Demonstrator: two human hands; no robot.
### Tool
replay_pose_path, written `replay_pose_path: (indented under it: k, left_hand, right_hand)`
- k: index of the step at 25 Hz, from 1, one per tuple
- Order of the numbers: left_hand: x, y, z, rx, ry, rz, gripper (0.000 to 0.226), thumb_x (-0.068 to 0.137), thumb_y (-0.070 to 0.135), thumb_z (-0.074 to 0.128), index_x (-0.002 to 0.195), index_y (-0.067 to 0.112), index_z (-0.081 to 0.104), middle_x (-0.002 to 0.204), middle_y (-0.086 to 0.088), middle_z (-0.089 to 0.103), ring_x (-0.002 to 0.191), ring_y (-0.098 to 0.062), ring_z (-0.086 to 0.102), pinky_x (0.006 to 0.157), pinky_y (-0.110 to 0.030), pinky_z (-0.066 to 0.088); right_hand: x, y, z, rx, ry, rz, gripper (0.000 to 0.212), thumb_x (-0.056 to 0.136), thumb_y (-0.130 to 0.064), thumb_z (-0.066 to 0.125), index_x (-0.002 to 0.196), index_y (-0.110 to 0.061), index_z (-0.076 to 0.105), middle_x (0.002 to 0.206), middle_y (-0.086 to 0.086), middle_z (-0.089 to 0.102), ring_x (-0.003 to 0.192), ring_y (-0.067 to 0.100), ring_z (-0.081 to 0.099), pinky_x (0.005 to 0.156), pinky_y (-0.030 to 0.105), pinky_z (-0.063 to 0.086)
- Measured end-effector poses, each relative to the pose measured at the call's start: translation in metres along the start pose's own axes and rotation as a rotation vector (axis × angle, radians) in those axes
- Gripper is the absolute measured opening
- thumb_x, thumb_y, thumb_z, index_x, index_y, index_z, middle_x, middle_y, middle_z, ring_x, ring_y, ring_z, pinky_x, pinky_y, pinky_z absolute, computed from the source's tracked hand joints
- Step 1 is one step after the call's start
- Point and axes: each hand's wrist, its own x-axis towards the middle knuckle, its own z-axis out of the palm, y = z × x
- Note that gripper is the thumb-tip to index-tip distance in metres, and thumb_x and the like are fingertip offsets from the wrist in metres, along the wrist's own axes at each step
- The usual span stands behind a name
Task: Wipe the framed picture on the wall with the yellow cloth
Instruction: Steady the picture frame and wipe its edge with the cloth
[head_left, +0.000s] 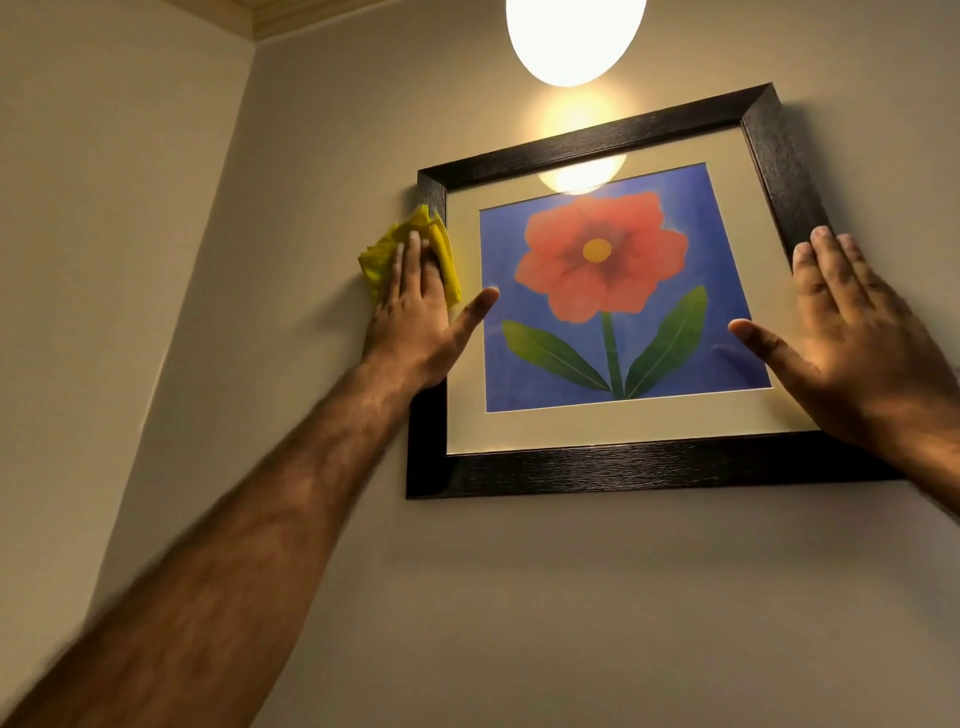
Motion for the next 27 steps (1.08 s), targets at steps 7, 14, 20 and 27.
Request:
replay_pose_path:
  k: [7,14,20,27]
  left_hand:
    - [-0.181,-0.020,0.027,0.056,-0.051,0.126,0.104,0.084,0.089,0.009,0.158,0.021,-0.020,0.166,0.007,-0.030,0.155,-0.010,-0.023,0.126,-0.036,0.002]
    - [-0.183,-0.012,0.023,0.126,-0.094,0.137,0.106,0.085,0.088,0.009,0.159,0.016,-0.016,0.169,-0.002,-0.023,0.157,-0.018,-0.019,0.129,-0.045,0.008]
    - [-0.029,-0.001,-0.003,0.107,-0.052,0.077,0.112,0.081,0.088,0.005,0.160,0.010,-0.010,0.170,-0.005,-0.017,0.157,-0.019,-0.016,0.129,-0.042,-0.001]
    - [0.051,0.008,-0.014,0.120,-0.040,0.007,0.116,0.080,0.091,0.008,0.160,0.008,-0.005,0.171,-0.008,-0.014,0.158,-0.024,-0.011,0.129,-0.046,-0.001]
  right_hand:
    - [-0.002,-0.001,-0.001,0.003,-0.007,-0.009,0.114,0.085,-0.087,0.007,0.162,-0.004,0.013,0.173,0.013,0.008,0.161,0.027,0.008,0.129,0.043,0.012]
    - [-0.003,-0.003,-0.004,0.005,-0.009,0.008,0.113,0.085,-0.087,0.007,0.163,-0.005,0.013,0.173,0.011,0.007,0.161,0.026,0.009,0.129,0.042,0.013]
    - [-0.003,-0.005,-0.007,0.014,-0.028,0.016,0.114,0.083,-0.087,0.005,0.164,-0.007,0.009,0.174,0.008,0.002,0.161,0.022,0.003,0.130,0.040,0.009]
    - [-0.006,-0.009,-0.005,0.020,-0.021,0.023,0.112,0.084,-0.087,0.009,0.164,-0.007,0.008,0.174,0.008,0.002,0.161,0.022,0.003,0.129,0.040,0.009]
